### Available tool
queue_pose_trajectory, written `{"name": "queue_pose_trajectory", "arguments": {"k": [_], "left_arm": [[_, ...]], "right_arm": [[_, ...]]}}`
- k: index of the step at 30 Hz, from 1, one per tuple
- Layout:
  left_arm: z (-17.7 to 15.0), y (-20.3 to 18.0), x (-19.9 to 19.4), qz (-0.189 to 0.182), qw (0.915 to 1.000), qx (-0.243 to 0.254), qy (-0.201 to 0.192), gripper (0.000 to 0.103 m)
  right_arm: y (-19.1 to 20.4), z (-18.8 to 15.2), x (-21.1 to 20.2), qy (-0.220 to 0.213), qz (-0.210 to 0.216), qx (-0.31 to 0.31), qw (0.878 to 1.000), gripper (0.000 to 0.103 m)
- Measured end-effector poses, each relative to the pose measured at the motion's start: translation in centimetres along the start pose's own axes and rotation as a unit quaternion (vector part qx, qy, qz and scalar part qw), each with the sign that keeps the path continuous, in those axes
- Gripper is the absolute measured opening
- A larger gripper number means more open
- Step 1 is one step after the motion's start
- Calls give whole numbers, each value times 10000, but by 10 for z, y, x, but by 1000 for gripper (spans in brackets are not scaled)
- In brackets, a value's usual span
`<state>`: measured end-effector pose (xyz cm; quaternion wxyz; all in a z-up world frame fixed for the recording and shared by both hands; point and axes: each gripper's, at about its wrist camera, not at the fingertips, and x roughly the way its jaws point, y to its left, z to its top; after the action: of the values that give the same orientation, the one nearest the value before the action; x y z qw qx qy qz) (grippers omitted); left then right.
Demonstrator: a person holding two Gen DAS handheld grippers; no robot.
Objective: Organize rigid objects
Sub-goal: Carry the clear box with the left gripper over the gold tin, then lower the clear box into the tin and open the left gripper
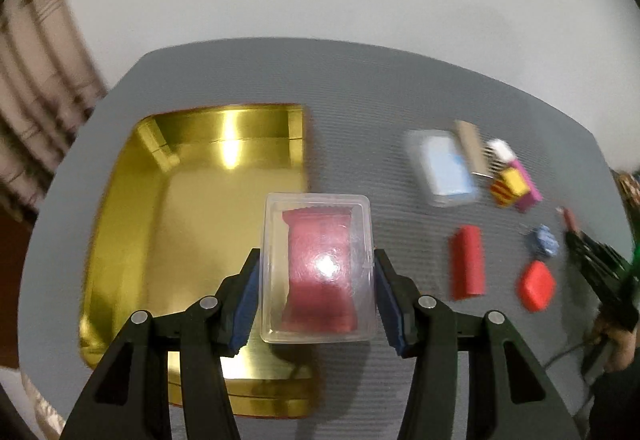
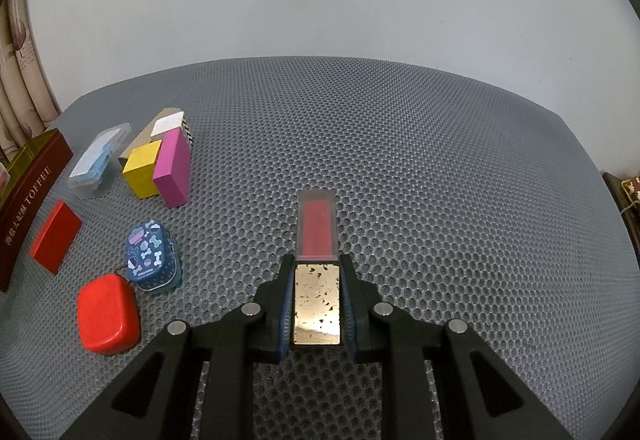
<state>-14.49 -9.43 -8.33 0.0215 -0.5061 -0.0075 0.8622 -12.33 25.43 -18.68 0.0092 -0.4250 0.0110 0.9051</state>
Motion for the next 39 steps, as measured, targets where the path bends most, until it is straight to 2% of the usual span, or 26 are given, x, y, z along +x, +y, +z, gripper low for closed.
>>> {"name": "queue_pose_trajectory", "arguments": {"k": [7,16,39], "left_arm": [[-2,48,14,371,9982,-443,185,48],[-15,82,26,663,9950,-602,437,48],[-21,110,23,843,9930,-512,656,49]], "right_arm": [[3,-1,1,0,-10,-7,10000,21],[-1,0,1,0,-19,-15,10000,21],[5,7,6,5,-49,-39,10000,21]]}}
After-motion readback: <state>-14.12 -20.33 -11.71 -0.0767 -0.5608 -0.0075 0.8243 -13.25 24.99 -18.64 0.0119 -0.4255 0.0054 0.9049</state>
